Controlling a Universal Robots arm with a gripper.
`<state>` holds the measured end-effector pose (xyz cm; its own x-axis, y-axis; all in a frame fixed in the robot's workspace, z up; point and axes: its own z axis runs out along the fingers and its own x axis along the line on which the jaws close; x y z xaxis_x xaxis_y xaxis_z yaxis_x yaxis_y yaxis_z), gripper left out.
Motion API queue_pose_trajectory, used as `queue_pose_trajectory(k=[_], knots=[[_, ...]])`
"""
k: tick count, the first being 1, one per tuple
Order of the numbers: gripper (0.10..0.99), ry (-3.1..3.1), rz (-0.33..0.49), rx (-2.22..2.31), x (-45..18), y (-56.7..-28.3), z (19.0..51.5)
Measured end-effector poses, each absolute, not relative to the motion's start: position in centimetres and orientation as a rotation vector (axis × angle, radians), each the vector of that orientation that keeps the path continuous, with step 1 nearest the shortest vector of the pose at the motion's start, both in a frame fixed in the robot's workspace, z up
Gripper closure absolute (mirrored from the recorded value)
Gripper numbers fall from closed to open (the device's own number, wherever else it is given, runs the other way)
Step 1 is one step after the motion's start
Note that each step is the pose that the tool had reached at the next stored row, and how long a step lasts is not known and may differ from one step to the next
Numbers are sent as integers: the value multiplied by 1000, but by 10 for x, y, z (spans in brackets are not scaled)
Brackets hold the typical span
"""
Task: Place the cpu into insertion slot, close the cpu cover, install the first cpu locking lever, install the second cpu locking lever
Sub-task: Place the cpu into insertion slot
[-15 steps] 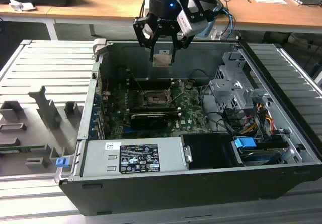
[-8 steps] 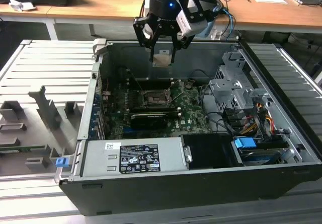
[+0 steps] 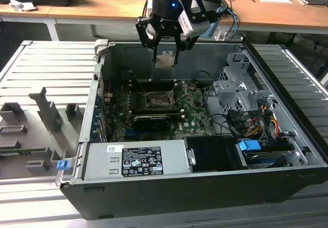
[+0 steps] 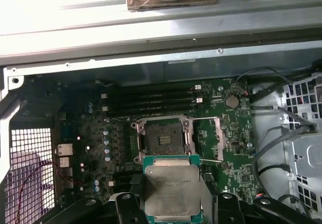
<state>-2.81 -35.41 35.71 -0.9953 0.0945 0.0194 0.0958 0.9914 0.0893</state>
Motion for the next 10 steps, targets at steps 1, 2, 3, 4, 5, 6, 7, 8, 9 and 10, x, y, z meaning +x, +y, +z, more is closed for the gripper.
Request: queue_pose_trajectory(k=[1,2,3,4,5,6,7,8,9,10], knots=[[557,-3120,-141,-151,-28,-354,357],[557,-3120,-141,-153,-28,-354,357],[557,-3120,-141,-155,-28,-354,357],[557,-3120,-141,-157,-28,-354,357],[557,-3120,-141,-158,-28,-354,357],[557,-3119,-141,-160,-28,-354,357],[557,-3119,-141,-162,-28,-354,357],[557,-3119,-141,-165,-28,-354,357],[557,-3119,-141,-168,-28,-354,357],[557,-3119,-141,-170,-28,-354,357]])
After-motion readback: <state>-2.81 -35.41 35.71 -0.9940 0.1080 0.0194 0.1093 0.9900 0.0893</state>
